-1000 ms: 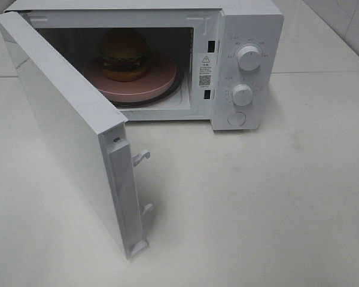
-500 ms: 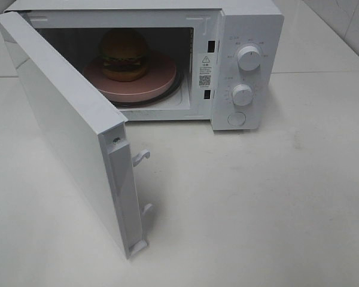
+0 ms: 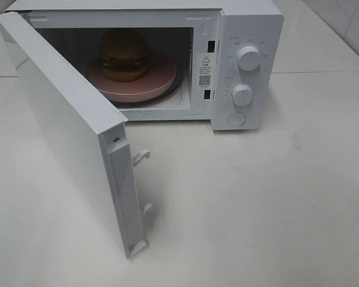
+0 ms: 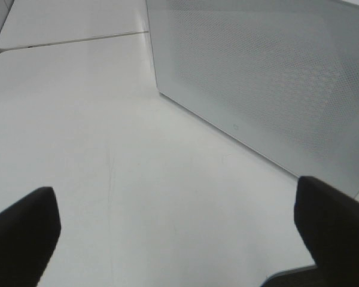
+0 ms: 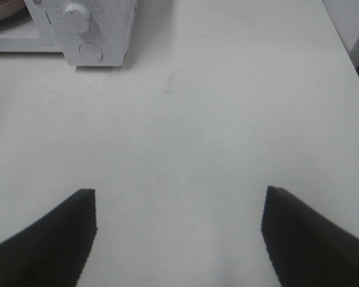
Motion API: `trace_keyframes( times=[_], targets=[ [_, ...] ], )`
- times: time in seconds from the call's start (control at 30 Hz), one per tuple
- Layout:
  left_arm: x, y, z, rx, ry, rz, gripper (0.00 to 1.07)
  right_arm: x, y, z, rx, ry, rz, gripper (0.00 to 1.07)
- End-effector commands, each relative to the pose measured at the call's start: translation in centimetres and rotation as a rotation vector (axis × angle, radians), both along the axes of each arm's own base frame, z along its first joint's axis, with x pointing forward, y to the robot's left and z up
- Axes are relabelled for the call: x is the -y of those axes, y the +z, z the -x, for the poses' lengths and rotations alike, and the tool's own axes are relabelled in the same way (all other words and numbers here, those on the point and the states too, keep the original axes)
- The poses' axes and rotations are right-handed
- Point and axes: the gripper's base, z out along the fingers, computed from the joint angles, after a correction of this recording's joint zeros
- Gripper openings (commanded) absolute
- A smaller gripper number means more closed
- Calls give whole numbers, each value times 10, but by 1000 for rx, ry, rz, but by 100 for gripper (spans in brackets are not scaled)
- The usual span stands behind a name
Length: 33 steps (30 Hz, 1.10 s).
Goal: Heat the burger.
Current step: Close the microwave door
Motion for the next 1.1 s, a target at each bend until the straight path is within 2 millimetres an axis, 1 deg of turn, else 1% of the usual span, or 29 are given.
trace_keyframes(
  times=[0.03, 0.07, 0.1, 1.1],
  targets=[
    [0, 0, 0, 7, -4, 4, 100, 1, 0, 9, 58, -6, -9, 76],
    [0, 0, 0, 7, -4, 4, 100, 1, 0, 9, 58, -6, -9, 76],
    [0, 0, 0, 7, -4, 4, 100, 1, -1, 14, 87, -7, -11, 76],
    [0, 0, 0, 7, -4, 4, 100, 1, -1, 14, 84, -6, -7, 76]
  ],
)
